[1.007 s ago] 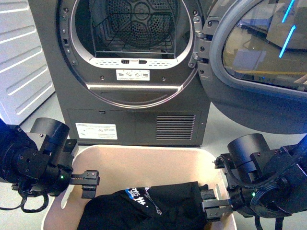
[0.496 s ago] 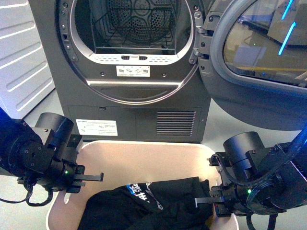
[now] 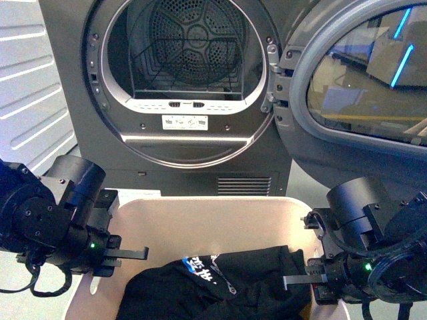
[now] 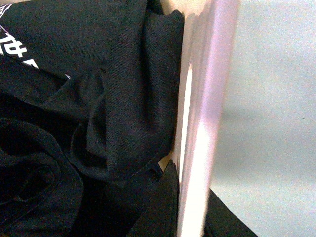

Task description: Move hamper under clothes hanger

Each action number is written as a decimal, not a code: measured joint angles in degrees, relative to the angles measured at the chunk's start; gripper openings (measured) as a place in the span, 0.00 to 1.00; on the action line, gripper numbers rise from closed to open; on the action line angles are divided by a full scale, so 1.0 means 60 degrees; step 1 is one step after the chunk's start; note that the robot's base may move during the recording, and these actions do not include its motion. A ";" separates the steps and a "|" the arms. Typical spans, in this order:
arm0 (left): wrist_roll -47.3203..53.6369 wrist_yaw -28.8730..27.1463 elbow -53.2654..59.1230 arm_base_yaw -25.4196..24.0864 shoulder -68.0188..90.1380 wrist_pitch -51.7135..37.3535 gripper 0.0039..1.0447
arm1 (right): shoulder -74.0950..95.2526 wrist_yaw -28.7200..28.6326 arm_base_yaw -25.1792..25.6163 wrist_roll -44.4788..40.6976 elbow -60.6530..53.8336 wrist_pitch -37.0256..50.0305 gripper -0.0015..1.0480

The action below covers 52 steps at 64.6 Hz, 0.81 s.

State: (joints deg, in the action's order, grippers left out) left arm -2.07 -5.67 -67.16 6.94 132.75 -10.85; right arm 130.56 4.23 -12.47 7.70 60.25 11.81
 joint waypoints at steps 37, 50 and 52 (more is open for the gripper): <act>-0.0120 -0.0058 0.0608 -0.0015 -0.0663 0.0113 0.04 | -0.0495 -0.0025 -0.0186 -0.0062 -0.0568 0.0095 0.05; -0.0127 -0.0062 0.0612 -0.0015 -0.0663 0.0113 0.04 | -0.0495 -0.0025 -0.0186 -0.0062 -0.0568 0.0095 0.05; -0.0127 -0.0058 0.0612 -0.0015 -0.0663 0.0113 0.04 | -0.0495 -0.0025 -0.0186 -0.0062 -0.0568 0.0095 0.05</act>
State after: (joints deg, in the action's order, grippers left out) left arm -2.83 -6.02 -63.48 6.85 128.77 -10.17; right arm 127.59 4.08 -13.58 7.33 56.84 12.38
